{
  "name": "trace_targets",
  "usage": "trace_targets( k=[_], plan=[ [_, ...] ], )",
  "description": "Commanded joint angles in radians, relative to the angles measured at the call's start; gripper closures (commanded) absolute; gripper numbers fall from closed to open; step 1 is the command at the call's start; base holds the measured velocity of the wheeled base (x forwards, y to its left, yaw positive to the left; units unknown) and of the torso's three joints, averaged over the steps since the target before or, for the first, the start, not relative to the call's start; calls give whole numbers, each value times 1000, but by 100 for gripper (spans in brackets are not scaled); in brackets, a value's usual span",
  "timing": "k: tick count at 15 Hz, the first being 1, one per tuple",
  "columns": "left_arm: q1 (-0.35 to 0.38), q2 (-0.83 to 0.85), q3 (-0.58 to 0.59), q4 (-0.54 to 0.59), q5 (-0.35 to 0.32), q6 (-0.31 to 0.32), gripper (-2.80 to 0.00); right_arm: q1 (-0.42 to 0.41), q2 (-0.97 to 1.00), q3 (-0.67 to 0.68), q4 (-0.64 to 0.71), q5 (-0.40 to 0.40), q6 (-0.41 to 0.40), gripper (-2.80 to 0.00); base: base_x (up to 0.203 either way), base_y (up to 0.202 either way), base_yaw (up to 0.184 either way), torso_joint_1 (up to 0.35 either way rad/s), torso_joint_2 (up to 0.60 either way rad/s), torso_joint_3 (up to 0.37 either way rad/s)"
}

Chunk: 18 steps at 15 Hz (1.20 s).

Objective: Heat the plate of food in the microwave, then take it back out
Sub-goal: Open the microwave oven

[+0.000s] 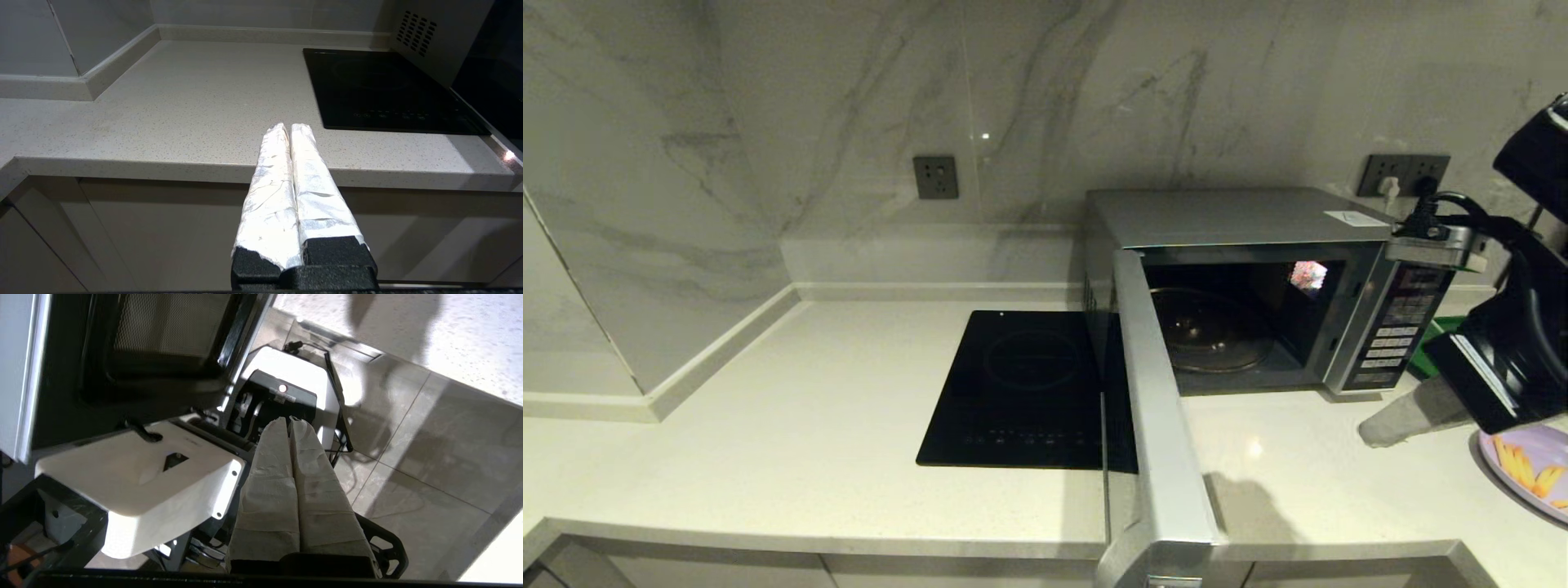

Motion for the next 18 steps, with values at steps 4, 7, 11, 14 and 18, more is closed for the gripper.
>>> trace_targets(
  k=[4, 7, 11, 14, 18],
  plan=[
    [1, -1, 0, -1, 0, -1, 0, 246, 120, -31, -30, -95, 47, 0, 0, 0, 0, 0, 0, 0],
    [1, 0, 0, -1, 0, -1, 0, 292, 171, -65, -67, -122, 74, 0, 0, 0, 0, 0, 0, 0],
    [1, -1, 0, -1, 0, -1, 0, 301, 178, -75, -67, -125, 74, 0, 0, 0, 0, 0, 0, 0],
    [0, 0, 0, -1, 0, -1, 0, 303, 179, -78, -65, -127, 73, 0, 0, 0, 0, 0, 0, 0],
    [0, -1, 0, -1, 0, -1, 0, 314, 180, -83, -65, -139, 73, 0, 0, 0, 0, 0, 0, 0]
  ],
)
